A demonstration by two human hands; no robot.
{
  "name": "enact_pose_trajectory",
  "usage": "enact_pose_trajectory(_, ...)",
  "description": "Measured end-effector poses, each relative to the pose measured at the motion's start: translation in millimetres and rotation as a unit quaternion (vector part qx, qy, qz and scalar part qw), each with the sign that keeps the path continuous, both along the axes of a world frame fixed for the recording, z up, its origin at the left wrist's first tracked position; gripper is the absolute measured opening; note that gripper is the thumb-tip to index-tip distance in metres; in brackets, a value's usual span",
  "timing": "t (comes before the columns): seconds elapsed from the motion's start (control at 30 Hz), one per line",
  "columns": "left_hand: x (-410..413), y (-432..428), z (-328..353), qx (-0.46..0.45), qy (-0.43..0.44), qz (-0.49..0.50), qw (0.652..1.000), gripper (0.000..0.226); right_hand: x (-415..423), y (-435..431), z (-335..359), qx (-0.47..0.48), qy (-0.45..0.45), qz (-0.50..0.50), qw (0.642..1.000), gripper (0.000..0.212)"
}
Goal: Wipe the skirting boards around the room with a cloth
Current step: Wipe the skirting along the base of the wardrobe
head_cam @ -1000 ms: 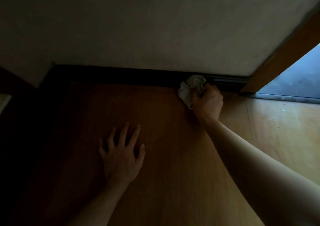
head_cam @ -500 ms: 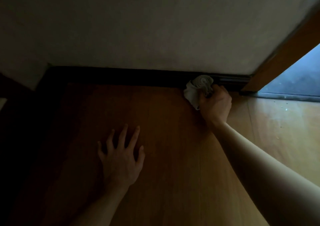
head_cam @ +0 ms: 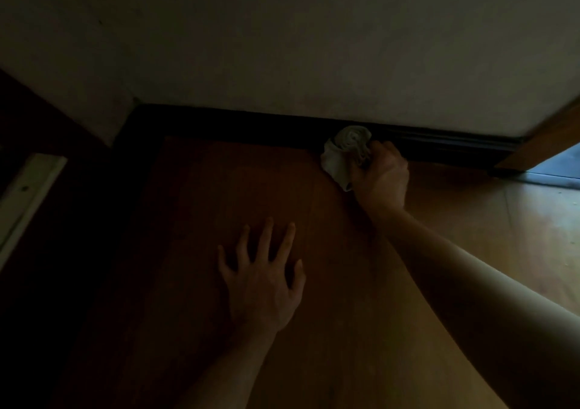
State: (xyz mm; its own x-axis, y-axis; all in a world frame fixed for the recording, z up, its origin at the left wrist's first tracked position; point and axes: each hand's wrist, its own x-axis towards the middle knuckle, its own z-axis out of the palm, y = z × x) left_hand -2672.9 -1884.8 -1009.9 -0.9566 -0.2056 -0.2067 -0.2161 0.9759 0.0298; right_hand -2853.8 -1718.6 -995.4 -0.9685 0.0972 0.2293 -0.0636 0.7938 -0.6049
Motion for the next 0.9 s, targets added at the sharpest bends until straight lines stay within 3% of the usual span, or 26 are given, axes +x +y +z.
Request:
enact_pose_trajectory(0.2, -1.9, -0.2, 0.2, 0.003, -0.003, 0.001, 1.0, 0.067, 4.2, -4.9, -4.0, -0.023, 0.018, -0.084, 0.996, 0.022)
enact_pose_trajectory(0.4, -2.1, 2.2, 1.1, -0.003, -0.011, 0.005, 1.0, 0.066, -0.3, -2.9, 1.8, -0.026, -0.009, 0.008, 1.0, 0.022)
enact_pose_trajectory(0.77, -13.2, 14.2, 15.6, 0.015, -0.019, -0.046, 0.999, 0.072, 12.6, 126.2, 3.3, -0.01, -0.016, -0.184, 0.983, 0.029)
enact_pose_trajectory(0.9, -16.0, 27.5, 14.1, 0.019, -0.013, -0.044, 0.999, 0.068, 9.5, 124.3, 2.0, 0.014, -0.018, -0.126, 0.992, 0.025)
